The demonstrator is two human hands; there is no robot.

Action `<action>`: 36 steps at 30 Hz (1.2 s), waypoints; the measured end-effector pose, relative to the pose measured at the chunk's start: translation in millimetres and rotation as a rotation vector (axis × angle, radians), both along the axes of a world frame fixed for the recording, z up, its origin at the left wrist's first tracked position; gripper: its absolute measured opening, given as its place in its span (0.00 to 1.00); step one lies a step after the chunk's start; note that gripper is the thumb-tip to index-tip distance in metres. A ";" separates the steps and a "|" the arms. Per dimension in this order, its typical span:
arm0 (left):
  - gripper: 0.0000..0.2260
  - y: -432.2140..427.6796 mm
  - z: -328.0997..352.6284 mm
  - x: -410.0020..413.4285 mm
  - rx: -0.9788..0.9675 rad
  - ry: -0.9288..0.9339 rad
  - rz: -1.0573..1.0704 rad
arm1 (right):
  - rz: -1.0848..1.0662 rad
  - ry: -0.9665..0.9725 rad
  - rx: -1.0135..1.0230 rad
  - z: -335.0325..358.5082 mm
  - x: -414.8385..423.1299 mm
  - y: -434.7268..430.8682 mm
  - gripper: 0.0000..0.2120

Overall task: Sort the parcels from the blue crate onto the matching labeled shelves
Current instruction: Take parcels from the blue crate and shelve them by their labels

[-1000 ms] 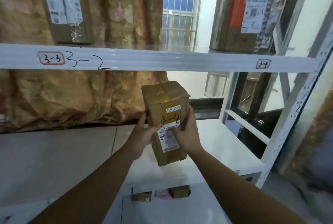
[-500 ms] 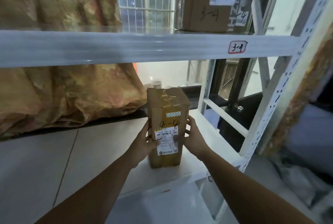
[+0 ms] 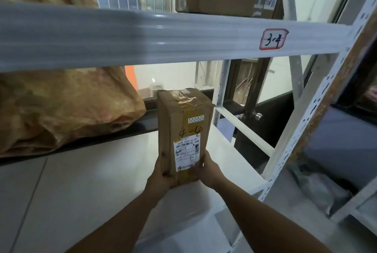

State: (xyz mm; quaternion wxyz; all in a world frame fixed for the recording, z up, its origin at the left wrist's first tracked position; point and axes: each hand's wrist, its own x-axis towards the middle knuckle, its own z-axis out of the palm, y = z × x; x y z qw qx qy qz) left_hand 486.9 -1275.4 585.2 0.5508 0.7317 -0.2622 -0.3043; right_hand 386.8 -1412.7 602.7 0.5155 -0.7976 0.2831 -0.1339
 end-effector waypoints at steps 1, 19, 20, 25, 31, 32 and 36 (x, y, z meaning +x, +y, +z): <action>0.30 -8.4 2.5 0.8 -0.014 0.001 -0.015 | -0.003 0.028 0.002 -0.9 2.2 -8.4 0.30; 0.36 -155.5 3.7 -34.7 -0.107 0.275 0.227 | 0.097 -0.021 0.091 -18.2 3.8 -158.4 0.16; 0.37 -156.8 1.2 -35.5 -0.111 0.286 0.245 | 0.083 -0.018 0.098 -23.6 4.5 -160.0 0.16; 0.38 -146.5 -10.5 -45.1 -0.059 0.312 0.313 | -0.015 0.072 0.147 -51.3 2.4 -151.4 0.25; 0.35 -93.2 -30.9 -65.6 0.308 -0.117 0.283 | -0.447 0.117 0.342 -60.5 2.4 -110.4 0.26; 0.33 -79.1 -31.9 -67.6 0.404 -0.262 0.261 | -0.429 0.120 0.360 -59.8 0.8 -98.4 0.23; 0.28 4.8 -35.9 -79.2 0.722 -0.820 0.218 | -0.056 0.181 0.153 -51.3 -4.4 -20.7 0.13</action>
